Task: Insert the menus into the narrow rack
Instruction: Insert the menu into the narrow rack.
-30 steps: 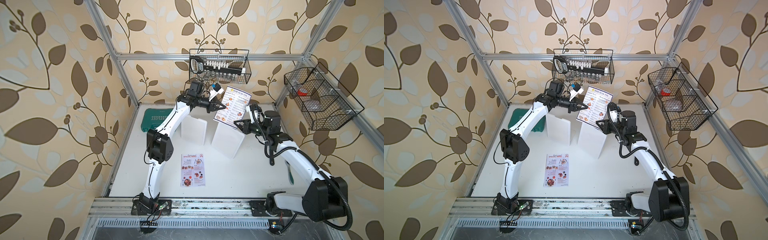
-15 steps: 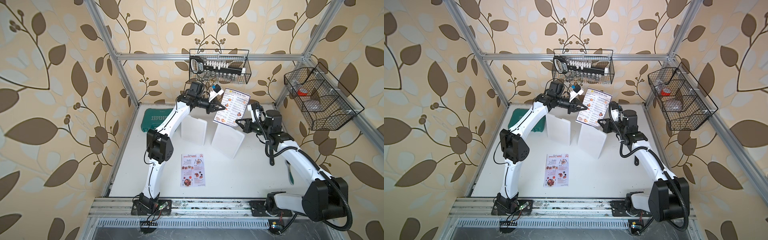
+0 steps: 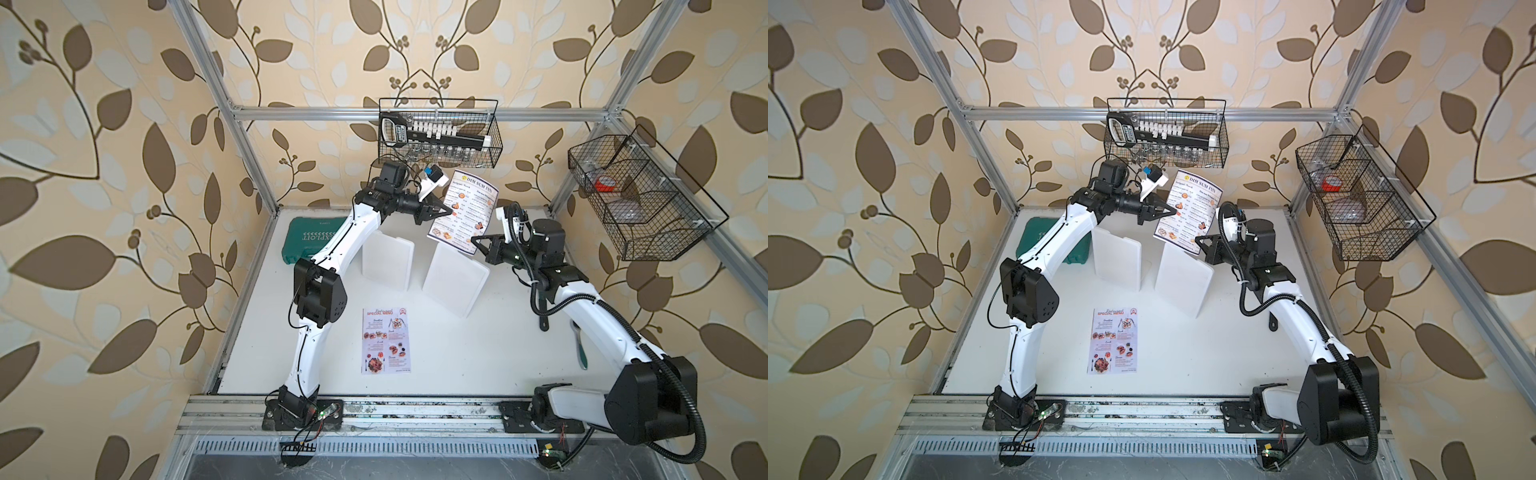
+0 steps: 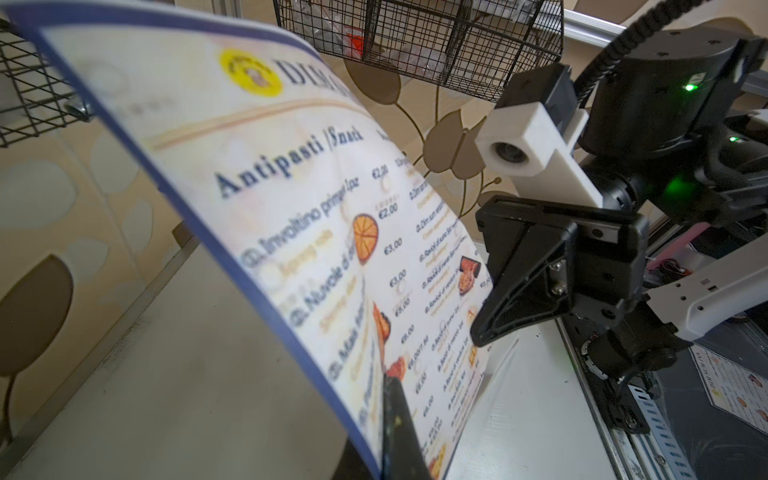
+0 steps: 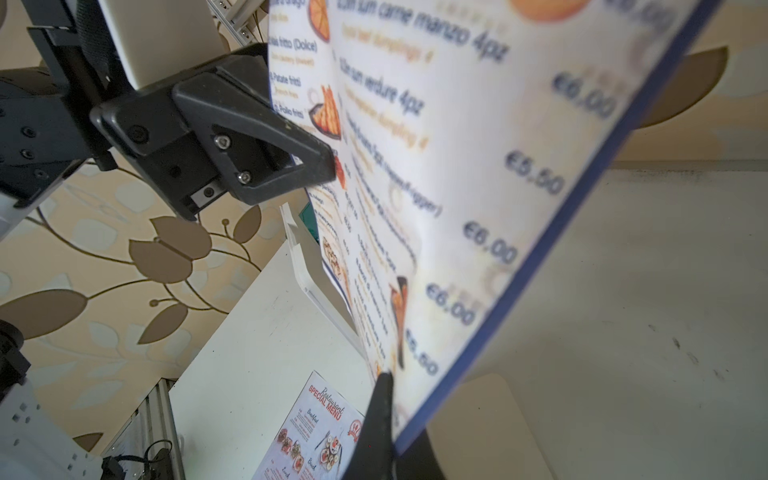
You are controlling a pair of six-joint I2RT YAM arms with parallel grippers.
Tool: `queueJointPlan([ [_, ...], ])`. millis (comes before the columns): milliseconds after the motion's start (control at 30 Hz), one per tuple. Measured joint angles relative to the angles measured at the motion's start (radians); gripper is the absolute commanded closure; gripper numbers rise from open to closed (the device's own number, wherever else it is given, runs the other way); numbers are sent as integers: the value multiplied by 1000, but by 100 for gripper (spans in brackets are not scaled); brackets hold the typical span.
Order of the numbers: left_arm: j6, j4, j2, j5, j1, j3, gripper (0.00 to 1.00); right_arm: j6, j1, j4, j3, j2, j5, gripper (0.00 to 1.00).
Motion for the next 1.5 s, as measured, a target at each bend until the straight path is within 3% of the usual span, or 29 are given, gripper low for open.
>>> queueJointPlan([
  [1500, -51, 79, 33, -7, -2, 0, 100, 86, 39, 98, -69, -21, 114, 98],
])
